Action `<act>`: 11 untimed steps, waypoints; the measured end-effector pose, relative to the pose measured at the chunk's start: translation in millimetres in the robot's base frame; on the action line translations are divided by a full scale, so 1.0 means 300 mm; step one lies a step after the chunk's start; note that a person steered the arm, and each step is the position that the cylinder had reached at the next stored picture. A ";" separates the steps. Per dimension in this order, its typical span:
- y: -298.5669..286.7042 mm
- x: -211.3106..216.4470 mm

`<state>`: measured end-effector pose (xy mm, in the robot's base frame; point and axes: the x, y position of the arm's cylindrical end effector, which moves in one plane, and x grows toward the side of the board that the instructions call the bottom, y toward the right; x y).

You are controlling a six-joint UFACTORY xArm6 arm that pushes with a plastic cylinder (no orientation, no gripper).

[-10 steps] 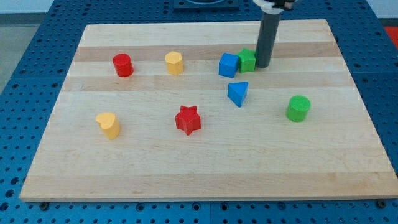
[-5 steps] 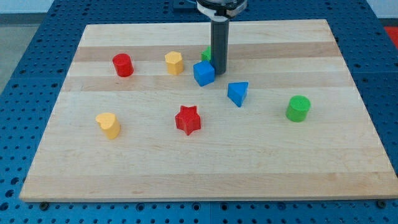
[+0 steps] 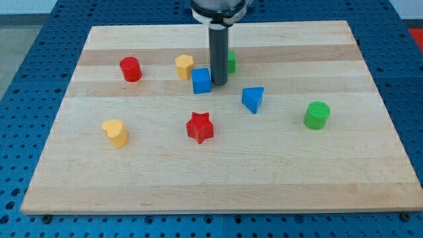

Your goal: Move the blue cube in between the yellow hexagon and green star

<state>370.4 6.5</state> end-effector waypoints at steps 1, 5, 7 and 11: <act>0.051 0.000; -0.115 0.106; -0.132 0.104; -0.317 0.124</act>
<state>407.7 -88.6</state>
